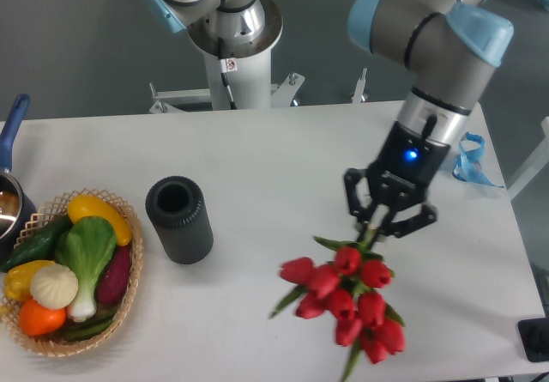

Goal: Insert the flowers into the vase
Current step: 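Lift the red tulip bunch with the gripper and swing toward the vase, then carry the tulips over the black vase, stems above its opening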

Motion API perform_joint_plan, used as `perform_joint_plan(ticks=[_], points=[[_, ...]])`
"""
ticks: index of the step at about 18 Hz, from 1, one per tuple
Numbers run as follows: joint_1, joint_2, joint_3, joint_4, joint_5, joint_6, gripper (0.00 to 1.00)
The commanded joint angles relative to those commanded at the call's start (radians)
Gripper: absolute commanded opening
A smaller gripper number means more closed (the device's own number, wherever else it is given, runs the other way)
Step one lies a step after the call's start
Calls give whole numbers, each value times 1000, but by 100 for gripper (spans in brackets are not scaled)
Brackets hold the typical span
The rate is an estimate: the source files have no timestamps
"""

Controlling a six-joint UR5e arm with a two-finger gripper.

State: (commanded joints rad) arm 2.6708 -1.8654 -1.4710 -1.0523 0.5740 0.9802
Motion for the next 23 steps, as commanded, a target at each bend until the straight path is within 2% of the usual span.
perform_joint_plan(ticks=[2, 3, 6, 7, 10, 12, 16, 23], points=[[-14, 29, -38, 11, -109, 3, 0], [-14, 52, -78, 34, -188, 5, 0], [-12, 126, -240, 182, -365, 6, 0], [-12, 138, -274, 205, -408, 6, 0], [-20, 173, -316, 215, -451, 11, 0], [-37, 173, -321, 215, -468, 17, 0], [-40, 180, -368, 215, -532, 83, 0], [-43, 181, -437, 219, -531, 166, 0]])
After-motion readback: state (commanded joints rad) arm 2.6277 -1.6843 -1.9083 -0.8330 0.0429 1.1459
